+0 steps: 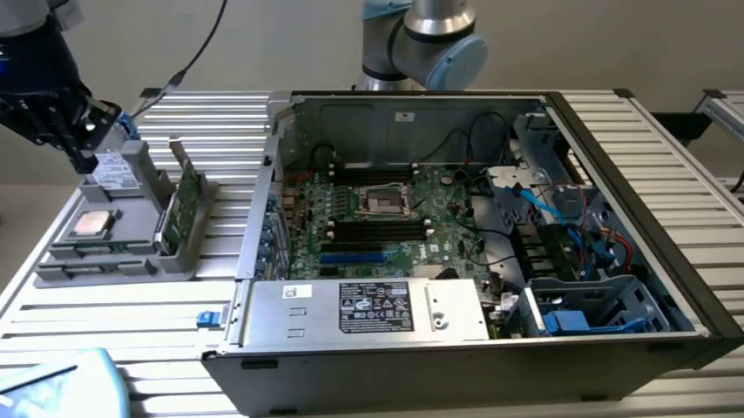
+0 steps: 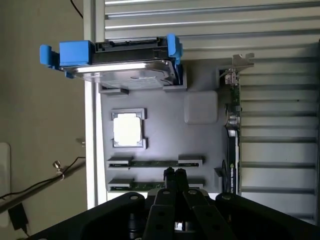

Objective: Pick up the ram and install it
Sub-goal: 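Reach for the ram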

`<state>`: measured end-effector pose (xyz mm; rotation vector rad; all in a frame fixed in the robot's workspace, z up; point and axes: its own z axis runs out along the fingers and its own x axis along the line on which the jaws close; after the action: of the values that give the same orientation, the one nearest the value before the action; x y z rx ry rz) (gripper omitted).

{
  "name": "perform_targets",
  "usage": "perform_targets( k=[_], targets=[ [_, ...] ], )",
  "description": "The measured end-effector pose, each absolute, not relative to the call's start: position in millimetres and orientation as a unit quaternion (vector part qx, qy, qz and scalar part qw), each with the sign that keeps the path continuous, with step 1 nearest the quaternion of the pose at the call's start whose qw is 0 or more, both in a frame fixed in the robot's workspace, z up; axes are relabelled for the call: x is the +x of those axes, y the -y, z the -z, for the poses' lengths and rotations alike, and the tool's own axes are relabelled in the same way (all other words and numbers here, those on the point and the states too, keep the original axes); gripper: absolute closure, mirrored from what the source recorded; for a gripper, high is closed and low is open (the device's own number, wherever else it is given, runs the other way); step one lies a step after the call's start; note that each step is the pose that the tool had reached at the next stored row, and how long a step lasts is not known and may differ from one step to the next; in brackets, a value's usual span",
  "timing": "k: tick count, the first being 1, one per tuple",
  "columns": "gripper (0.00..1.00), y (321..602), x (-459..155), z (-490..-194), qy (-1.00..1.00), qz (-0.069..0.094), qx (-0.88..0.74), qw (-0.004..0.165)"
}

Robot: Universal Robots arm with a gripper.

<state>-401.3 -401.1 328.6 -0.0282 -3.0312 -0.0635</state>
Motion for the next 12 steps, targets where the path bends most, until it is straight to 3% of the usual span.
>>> perform_targets(
  k=[12],
  targets=[
    [0.89, 421, -419, -328, 0.998, 0.021, -0.008, 0.055]
  ],
)
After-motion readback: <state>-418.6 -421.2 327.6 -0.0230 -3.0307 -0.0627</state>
